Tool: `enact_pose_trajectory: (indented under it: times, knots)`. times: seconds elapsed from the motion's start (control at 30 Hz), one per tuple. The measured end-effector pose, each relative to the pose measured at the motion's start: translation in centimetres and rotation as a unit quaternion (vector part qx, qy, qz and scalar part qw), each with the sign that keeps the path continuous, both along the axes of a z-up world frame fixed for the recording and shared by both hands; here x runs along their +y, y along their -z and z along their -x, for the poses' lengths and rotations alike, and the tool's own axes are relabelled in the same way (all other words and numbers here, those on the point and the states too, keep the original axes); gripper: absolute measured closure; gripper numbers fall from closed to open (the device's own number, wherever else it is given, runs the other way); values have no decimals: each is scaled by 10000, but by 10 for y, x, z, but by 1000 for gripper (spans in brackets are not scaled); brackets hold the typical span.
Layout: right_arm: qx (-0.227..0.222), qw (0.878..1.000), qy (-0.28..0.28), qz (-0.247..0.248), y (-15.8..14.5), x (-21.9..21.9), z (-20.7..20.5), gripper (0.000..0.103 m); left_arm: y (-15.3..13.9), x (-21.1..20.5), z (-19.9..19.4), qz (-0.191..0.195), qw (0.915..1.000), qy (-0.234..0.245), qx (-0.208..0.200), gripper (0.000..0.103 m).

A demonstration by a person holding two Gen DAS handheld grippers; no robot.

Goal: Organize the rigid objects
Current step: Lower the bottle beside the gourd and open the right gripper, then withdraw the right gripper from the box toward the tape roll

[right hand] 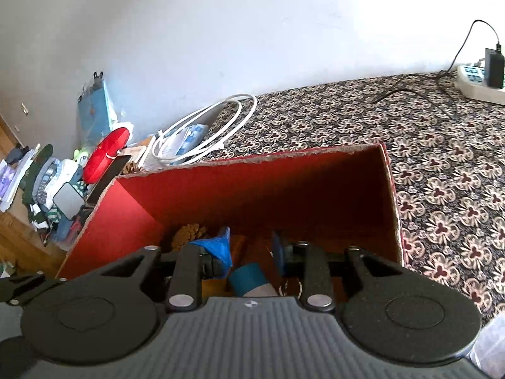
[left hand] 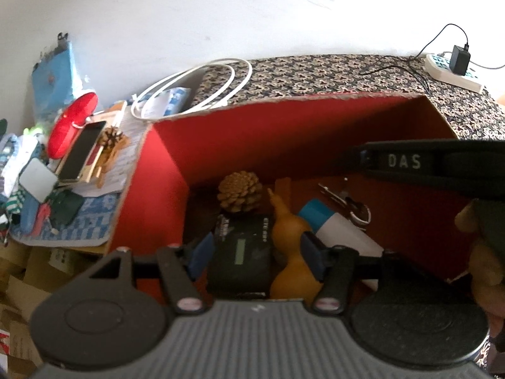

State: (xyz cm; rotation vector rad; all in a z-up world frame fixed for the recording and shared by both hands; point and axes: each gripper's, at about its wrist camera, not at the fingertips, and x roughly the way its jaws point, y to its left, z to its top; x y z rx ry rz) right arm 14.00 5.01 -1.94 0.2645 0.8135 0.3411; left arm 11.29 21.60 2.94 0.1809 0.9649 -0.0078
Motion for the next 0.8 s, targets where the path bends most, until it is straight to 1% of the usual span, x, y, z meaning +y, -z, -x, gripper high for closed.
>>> enact_pose_trajectory:
  times: [0.23,0.33,0.53,0.63,0.8]
  knots:
    - [-263,9995,174,-81,-16,-8,23,92,-12,3,13,-78,9998,-31,-175,37]
    - [-268,9994,174,-157,-20,-12,34,91,-17,0,19,-101,9997,-57,-223,37]
    - [-303,9994,139,-122,-29,-17,59,91,-22,-3,32,-70,9997,-106,-189,36]
    - [-322,9992,99,-196,-34,-20,71,91,-25,-5,40,-55,9997,-121,-182,36]
    - [-363,9990,-13,-243,-41,-22,88,90,-33,-11,55,-43,9996,-116,-256,35]
